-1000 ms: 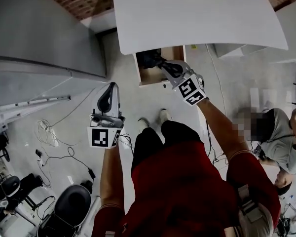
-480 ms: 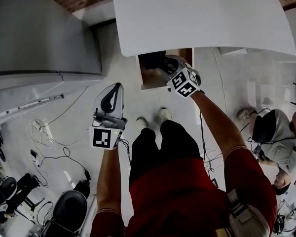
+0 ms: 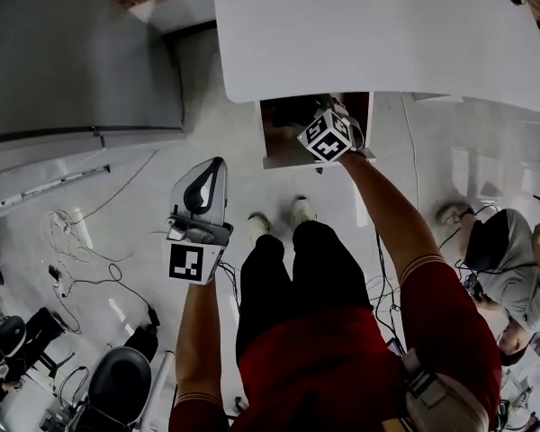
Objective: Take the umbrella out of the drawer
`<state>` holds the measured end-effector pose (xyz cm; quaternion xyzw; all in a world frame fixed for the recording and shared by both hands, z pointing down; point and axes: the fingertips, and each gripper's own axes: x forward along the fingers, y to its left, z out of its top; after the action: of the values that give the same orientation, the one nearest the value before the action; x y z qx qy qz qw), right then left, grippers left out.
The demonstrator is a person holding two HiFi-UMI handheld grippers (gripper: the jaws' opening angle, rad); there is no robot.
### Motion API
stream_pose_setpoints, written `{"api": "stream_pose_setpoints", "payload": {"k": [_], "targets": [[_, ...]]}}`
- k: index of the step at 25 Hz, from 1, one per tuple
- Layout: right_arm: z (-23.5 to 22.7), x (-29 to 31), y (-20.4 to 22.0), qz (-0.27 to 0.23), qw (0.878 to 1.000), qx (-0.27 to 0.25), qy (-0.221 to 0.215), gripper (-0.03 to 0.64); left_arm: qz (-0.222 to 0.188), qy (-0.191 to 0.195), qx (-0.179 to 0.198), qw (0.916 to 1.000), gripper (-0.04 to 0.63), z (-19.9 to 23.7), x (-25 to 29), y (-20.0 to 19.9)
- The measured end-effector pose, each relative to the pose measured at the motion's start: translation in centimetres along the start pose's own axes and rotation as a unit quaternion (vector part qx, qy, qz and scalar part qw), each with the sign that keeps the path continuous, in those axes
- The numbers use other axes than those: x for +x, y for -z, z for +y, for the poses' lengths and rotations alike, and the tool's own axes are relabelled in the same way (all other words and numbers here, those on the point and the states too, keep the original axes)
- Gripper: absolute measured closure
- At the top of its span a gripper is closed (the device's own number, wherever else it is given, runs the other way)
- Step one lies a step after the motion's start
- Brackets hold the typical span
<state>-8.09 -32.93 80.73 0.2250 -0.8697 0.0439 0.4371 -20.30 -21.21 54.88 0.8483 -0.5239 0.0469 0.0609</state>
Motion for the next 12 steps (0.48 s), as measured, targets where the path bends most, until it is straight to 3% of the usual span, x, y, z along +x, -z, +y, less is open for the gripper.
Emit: {"api": "stream_pose_setpoints", "payload": {"k": [5, 12], "targets": [[-0.2, 2.5, 1.4, 0.028, 1.000, 0.013, 0.001, 0.247, 0.004, -0.012, -0.005, 0.9999, 0.594, 0.4, -0.7, 0.7], [-0.7, 4.8, 2.4, 0.064, 0.998, 0.009, -0.001, 0.247, 0.011, -0.029, -0.008, 0.9995, 0.594, 0.6, -1.9, 1.0]]}}
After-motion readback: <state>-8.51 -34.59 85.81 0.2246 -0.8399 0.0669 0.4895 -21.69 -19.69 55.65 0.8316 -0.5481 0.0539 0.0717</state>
